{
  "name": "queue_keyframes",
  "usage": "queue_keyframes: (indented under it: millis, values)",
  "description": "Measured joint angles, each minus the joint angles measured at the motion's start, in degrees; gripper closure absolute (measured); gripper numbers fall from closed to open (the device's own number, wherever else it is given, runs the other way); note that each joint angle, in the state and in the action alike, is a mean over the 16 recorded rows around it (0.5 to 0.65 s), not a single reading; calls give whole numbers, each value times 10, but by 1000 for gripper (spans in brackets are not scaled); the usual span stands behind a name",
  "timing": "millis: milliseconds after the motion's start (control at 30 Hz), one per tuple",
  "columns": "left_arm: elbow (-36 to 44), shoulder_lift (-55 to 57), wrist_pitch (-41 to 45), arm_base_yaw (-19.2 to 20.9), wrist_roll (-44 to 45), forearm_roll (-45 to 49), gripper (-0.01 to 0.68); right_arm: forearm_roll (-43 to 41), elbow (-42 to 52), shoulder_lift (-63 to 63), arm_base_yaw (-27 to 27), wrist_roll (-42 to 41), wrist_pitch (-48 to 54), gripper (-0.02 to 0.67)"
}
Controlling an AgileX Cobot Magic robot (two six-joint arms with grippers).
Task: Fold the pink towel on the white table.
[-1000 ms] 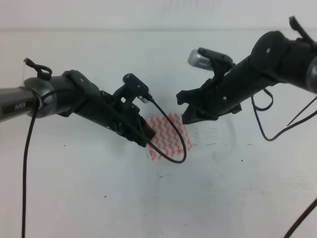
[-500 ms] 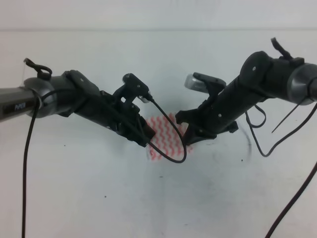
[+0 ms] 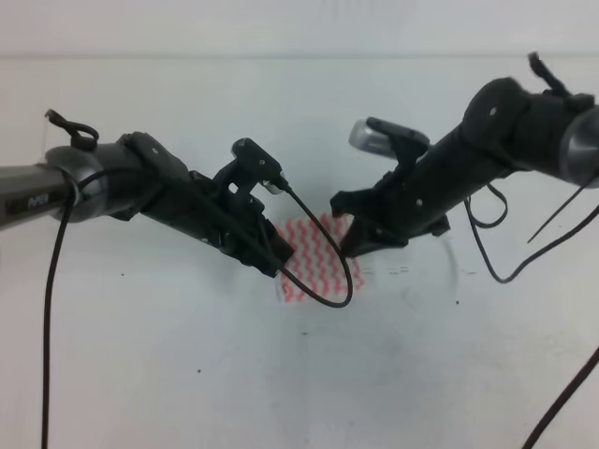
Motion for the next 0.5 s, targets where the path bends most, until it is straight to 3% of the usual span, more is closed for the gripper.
queue_keyframes:
  millis: [500]
  values:
    - [0,0,2,0,0,-2,677,11,-1,13,1,-7,15,667]
